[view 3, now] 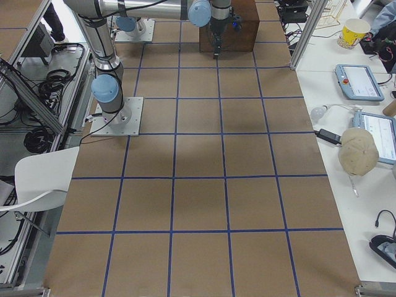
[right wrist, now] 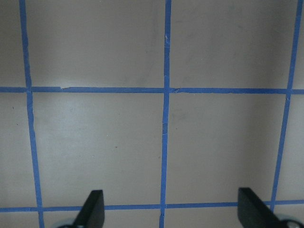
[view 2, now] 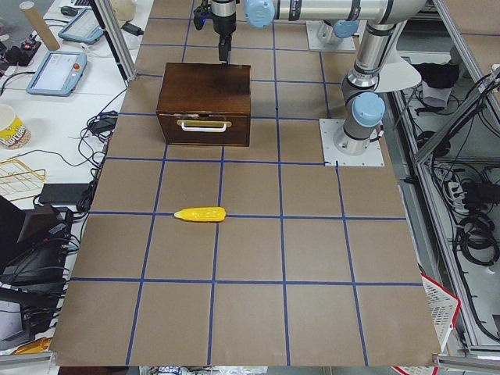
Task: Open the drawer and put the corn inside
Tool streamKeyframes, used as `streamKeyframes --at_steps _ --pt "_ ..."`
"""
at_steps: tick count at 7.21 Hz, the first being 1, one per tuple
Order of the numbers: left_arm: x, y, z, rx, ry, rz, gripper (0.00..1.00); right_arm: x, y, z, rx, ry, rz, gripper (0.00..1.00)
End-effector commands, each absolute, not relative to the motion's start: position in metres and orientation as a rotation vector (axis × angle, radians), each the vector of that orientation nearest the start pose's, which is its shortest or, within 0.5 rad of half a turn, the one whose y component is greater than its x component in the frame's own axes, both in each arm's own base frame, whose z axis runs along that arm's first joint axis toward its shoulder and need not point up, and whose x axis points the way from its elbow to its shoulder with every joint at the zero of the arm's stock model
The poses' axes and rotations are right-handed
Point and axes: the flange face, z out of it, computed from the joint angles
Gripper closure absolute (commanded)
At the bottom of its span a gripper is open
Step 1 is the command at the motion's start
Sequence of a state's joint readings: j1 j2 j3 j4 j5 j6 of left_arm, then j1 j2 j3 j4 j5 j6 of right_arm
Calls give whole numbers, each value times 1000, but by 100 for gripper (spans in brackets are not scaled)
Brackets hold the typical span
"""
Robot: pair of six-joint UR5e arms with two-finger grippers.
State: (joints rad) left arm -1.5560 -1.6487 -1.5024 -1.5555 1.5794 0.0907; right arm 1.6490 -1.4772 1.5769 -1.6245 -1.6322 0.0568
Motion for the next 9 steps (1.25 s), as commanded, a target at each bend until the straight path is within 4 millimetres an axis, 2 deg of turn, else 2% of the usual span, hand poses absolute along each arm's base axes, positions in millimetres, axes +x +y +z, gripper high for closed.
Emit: streamKeyframes --at_steps 1,3,5,9 --pt "-124 -526 487 115 3133 -21 0 168 -513 443 -37 3205 67 0" --pt "-122 -525 491 110 3126 -32 0 168 -513 443 -37 3205 67 0" --pt "-122 -530 479 115 3128 -9 0 168 -513 443 -37 3205 67 0" --pt "-122 -532 475 118 3129 3 0 168 -514 443 -37 3205 65 0"
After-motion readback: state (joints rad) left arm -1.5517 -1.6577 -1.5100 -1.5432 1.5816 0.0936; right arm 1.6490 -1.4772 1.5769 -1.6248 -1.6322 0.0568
